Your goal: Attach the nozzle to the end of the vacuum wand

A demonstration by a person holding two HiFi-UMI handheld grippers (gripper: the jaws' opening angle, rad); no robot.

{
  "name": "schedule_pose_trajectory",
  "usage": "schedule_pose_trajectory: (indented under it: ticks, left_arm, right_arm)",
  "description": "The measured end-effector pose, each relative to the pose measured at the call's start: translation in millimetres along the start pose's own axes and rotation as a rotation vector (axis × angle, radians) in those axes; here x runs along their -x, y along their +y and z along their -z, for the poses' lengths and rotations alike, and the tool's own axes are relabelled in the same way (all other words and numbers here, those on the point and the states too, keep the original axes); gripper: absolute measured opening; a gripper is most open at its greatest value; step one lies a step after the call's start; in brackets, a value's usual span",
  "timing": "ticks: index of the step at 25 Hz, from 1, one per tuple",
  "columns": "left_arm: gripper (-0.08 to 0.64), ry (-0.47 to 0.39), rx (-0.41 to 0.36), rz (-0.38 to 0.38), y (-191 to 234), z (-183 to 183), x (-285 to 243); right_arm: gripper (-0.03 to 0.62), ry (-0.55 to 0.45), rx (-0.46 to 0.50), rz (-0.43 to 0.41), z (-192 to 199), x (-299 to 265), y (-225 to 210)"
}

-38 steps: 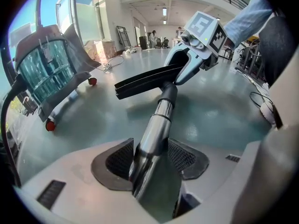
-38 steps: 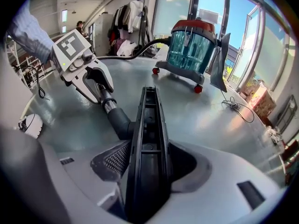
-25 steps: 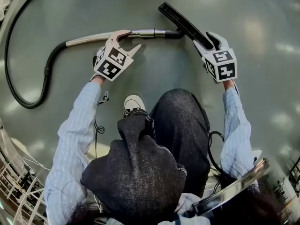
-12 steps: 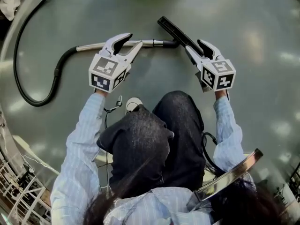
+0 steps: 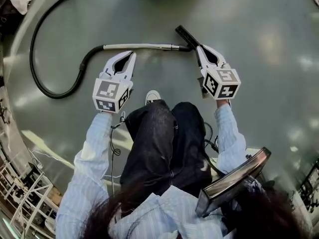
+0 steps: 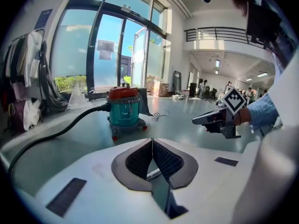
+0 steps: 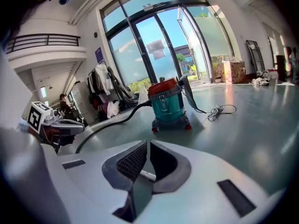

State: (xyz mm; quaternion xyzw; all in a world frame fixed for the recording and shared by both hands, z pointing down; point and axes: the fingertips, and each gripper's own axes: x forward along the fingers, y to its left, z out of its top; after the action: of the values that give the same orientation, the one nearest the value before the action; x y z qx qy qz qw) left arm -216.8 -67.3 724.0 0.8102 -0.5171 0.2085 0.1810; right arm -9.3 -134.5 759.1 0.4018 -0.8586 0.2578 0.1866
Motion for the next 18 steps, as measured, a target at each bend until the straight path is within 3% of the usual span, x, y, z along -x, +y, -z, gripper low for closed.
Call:
schedule_pose_trajectory:
  ticks: [6, 9, 18]
  left_arm:
    - [0.005, -0.086, 0.130, -0.049, -21, -84, 78]
    - [0.005, -0.088, 0.180, -0.059, -39, -130, 129]
    - [0.005, -0.154, 0.263, -0.081, -110, -262, 276]
  right_arm:
    - [0.017, 0.004, -0.054, -0.017, -84, 69, 47]
    - [0.017, 0.005, -0.073, -0.015, -132, 115, 77]
    - [0.017, 0.005, -0.120, -0.035, -231, 276, 162]
